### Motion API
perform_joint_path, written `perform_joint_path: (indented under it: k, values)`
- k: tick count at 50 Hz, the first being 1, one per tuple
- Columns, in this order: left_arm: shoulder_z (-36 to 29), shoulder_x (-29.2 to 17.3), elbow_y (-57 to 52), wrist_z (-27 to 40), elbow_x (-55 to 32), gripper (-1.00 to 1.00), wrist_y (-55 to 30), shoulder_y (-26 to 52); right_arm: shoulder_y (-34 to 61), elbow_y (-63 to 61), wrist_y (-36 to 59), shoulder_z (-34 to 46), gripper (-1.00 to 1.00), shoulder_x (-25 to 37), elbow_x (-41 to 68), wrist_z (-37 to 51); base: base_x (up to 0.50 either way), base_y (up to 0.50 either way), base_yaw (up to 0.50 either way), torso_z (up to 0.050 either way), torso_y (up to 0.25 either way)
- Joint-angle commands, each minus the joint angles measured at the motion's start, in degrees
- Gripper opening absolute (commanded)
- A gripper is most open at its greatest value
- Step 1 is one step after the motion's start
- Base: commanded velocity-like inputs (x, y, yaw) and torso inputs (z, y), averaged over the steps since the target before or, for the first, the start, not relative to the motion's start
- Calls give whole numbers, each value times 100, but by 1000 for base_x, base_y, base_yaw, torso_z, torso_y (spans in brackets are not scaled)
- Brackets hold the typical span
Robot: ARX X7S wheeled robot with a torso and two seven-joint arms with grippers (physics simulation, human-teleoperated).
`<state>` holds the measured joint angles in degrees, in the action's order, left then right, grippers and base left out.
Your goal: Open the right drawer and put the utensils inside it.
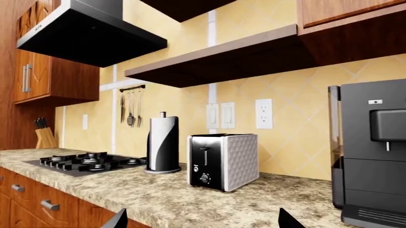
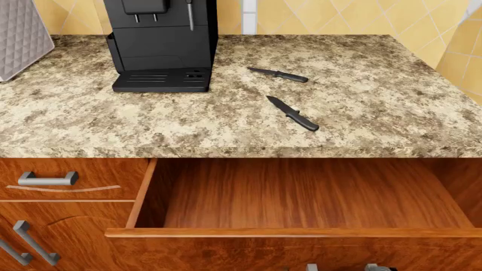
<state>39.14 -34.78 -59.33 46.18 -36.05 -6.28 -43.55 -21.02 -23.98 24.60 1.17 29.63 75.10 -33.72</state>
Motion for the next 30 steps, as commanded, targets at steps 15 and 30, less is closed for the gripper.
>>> perform_joint_path:
  k: [15,30]
  values:
    - [165,213,12,-212,-66,100,-34,36,3086,-2919,701,-36,100,1303,1913,4052,0,0,0,0,0]
    - [211,243,-4,-251,-68,100,-43,33,6815,-2223,1360,828,100,1249,1990,6776,0,0,0,0,0]
